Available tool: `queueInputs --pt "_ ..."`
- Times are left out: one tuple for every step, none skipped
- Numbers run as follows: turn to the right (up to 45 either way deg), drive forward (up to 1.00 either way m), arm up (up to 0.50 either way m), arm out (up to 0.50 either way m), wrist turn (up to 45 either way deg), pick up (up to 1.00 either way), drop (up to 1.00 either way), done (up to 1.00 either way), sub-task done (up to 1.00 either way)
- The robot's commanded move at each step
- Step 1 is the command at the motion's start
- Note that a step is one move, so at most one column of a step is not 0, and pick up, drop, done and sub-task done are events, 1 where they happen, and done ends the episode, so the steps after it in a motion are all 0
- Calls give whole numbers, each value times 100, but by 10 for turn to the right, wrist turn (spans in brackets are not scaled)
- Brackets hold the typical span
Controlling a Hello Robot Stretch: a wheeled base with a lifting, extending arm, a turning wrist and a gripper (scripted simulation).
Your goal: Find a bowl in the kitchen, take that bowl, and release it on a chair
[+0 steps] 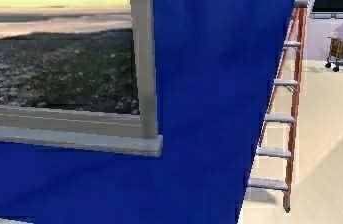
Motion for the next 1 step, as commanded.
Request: queueInputs --pt "450 0 0 0 0 0 0 0 0"
